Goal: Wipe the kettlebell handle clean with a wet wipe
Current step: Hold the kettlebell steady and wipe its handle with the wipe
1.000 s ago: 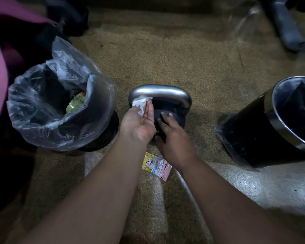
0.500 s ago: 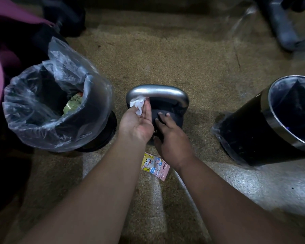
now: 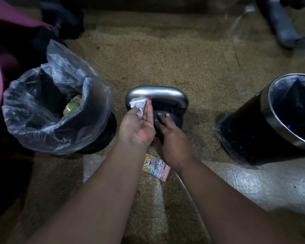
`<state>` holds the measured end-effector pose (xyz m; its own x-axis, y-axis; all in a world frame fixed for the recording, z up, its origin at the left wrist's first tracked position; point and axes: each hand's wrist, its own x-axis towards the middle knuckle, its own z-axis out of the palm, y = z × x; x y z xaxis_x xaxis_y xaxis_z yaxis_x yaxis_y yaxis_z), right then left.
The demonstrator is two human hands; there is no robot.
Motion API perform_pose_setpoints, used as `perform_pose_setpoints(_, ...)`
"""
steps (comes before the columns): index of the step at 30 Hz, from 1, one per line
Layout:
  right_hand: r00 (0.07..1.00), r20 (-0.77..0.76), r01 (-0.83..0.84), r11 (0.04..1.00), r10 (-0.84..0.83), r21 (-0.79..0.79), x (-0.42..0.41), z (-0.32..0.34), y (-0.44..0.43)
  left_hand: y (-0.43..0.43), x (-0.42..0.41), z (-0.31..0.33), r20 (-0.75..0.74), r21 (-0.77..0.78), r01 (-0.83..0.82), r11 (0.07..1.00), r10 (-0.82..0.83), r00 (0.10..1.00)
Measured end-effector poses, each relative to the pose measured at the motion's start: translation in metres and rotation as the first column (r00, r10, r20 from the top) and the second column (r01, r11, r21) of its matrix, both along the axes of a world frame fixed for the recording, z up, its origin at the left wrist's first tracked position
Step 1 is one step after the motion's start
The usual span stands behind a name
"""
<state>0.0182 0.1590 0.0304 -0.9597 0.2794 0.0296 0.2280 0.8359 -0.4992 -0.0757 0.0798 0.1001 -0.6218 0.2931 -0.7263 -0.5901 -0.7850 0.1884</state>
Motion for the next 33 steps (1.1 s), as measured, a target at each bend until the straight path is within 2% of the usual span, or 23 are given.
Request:
perform_pose_setpoints(18,1.000,-0.021,0.003,1.000,-0.003,0.000,0.0029,-0.0055,-0.0021,-0.0033,-0.0007,-0.0034,-0.045,-0.032,0.074,0.997,-0.076,0.996)
perform_pose_setpoints(23,1.000,-0.023,0.002,0.999,-0.003,-0.034,0.0028,-0.0077,-0.0011,-0.0019,-0.0051,-0.0047,-0.018,-0.046,0.048,0.998,-0.049,0.999)
perform_pose_setpoints(33,1.000,-0.005,-0.012,1.000,0.012,-0.004,0.0017,-0.0101,0.0011,0.0029,-0.0019,0.0007,-0.008,-0.049,0.025,0.998,-0.025,1.000)
